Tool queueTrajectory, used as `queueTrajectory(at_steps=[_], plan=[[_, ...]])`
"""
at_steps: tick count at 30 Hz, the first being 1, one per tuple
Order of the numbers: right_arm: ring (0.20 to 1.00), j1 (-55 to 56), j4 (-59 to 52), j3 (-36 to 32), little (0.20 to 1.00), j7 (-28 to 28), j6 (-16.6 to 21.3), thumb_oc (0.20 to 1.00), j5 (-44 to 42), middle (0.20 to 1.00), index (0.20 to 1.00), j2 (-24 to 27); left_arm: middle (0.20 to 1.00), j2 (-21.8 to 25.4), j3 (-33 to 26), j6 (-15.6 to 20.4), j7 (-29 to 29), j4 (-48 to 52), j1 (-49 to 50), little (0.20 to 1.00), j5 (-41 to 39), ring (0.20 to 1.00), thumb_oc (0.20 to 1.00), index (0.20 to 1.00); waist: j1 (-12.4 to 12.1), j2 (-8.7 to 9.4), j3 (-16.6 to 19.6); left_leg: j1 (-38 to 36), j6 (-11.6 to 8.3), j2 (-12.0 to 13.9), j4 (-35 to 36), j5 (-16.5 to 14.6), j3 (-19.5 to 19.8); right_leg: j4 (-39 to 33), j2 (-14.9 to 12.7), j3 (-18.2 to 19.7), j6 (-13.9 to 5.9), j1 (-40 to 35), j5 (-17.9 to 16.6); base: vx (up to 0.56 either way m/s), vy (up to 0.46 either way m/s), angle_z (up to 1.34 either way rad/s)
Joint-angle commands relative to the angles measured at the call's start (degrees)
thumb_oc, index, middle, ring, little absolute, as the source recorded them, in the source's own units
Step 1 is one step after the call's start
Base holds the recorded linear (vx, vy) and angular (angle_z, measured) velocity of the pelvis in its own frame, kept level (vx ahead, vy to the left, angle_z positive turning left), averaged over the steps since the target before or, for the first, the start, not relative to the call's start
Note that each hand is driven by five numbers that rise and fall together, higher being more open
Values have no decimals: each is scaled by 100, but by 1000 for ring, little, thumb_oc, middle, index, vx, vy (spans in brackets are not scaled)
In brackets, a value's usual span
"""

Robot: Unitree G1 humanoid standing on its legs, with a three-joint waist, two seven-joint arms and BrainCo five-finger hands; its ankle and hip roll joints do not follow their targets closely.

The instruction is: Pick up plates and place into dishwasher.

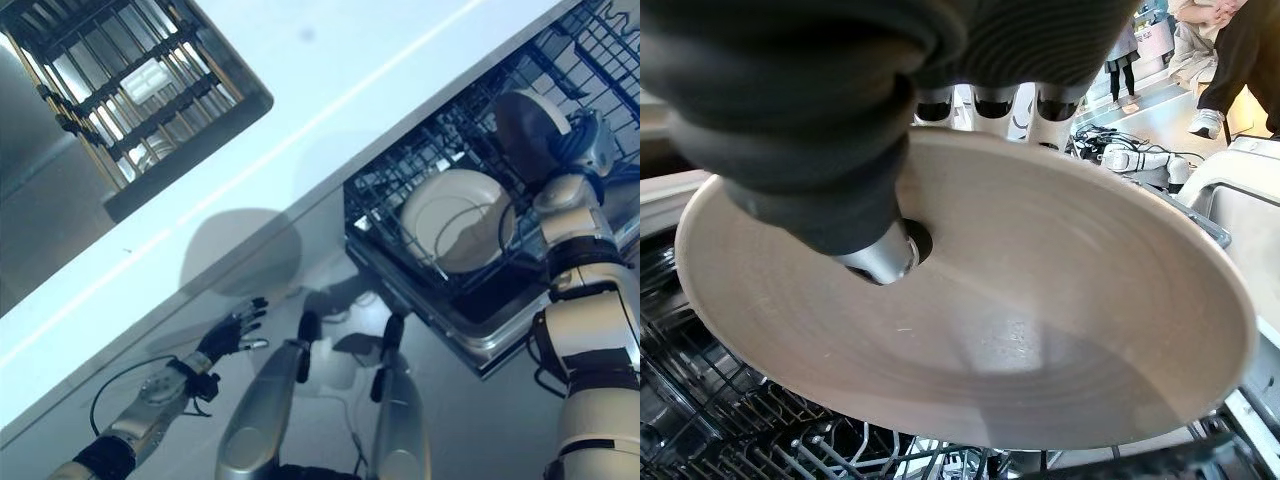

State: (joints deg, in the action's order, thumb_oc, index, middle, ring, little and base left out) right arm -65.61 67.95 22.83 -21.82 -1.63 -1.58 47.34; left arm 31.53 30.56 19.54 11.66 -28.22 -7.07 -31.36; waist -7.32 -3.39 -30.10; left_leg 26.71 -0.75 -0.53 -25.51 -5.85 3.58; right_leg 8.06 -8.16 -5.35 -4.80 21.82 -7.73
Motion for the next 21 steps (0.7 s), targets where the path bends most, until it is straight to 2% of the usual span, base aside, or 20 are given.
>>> queueTrajectory(at_steps=[1,8,9,10,21], plan=[[200,170,260,511,200,602,-135,200,91,200,200,163,1000,114,150,212,-26,465,131,1000,-201,1000,1000,1000,-83,-272,31,248,-85,80,710,589,207,802,-3,-271,50,-33,925,0,0,0],[200,265,304,498,200,646,-132,200,97,200,200,177,1000,143,138,169,-35,475,118,1000,-224,1000,1000,1000,-71,-246,31,231,-74,88,707,580,181,817,-8,-270,37,-19,911,0,0,0],[473,272,297,479,473,616,-150,473,89,473,473,179,1000,147,132,162,-34,479,112,1000,-229,1000,1000,1000,-68,-241,31,230,-72,89,704,578,181,812,-3,-268,38,-22,908,0,0,0],[1000,277,284,449,1000,590,-148,1000,102,1000,1000,183,1000,144,139,180,-48,473,112,1000,-231,1000,1000,1000,-57,-238,31,228,-68,90,710,579,177,812,3,-264,34,-17,902,0,0,0],[1000,269,224,363,1000,501,-95,1000,54,1000,1000,201,1000,152,163,203,-97,465,111,1000,-278,1000,1000,1000,-37,-245,31,176,-37,68,732,561,159,803,-7,-242,24,-27,887,0,0,0]])
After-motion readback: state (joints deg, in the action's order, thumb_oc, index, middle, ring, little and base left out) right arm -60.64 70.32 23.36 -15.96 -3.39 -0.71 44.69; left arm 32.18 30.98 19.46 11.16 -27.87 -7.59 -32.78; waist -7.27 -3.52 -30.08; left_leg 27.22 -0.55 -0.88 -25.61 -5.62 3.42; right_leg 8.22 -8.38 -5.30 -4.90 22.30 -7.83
